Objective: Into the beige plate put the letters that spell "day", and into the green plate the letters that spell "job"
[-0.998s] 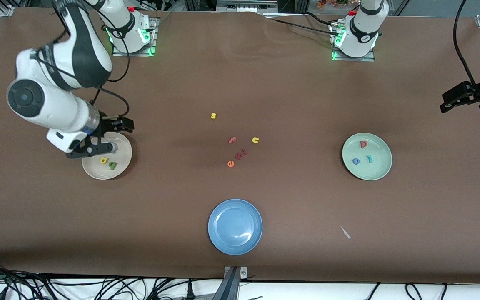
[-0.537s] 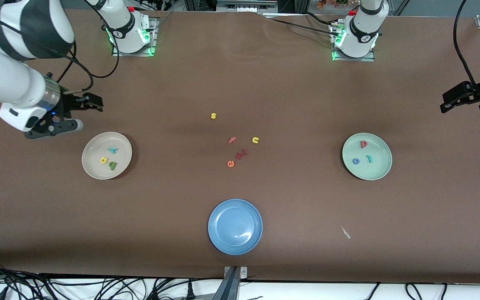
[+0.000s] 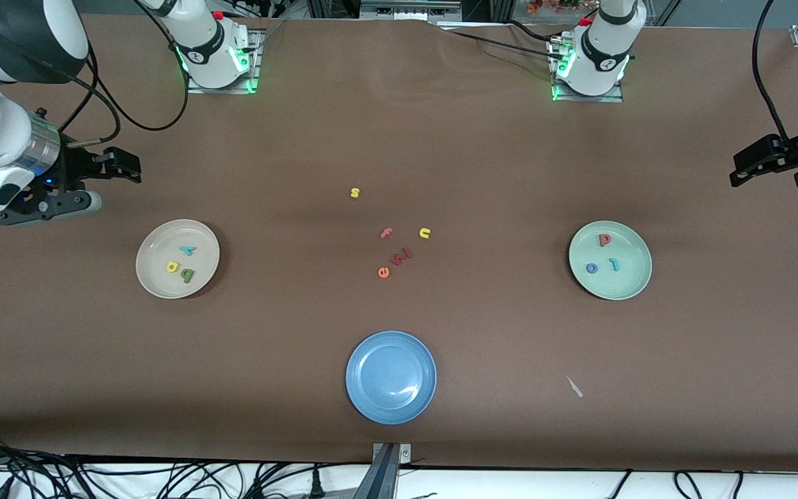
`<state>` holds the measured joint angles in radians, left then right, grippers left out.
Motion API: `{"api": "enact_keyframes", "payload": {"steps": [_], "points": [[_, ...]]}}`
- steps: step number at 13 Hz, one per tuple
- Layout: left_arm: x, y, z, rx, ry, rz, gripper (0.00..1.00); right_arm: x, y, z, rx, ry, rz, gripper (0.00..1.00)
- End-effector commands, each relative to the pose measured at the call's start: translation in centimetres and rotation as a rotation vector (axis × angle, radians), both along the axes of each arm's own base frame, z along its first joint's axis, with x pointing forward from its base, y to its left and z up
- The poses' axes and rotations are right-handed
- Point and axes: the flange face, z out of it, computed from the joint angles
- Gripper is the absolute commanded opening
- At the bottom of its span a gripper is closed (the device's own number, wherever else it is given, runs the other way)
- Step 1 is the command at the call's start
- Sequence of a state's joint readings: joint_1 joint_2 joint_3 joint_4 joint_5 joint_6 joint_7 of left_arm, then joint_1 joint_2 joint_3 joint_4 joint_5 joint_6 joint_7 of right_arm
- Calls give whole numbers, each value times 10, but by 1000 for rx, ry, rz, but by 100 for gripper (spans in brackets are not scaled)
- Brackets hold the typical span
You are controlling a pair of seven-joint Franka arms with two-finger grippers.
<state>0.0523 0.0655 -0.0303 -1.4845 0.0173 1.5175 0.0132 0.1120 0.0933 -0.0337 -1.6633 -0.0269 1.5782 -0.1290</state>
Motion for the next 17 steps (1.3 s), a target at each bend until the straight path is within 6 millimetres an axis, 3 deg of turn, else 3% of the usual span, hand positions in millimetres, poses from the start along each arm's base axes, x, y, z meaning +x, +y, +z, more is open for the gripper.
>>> {"api": "enact_keyframes", "payload": {"steps": [1,17], "points": [[-2,-2,7,-21,4,-9,100,-2,-15,19,18,-50,-143,100],[-4,-3,11,-19,1,-14,100,-1,-16,18,26,-46,-170,100]]}}
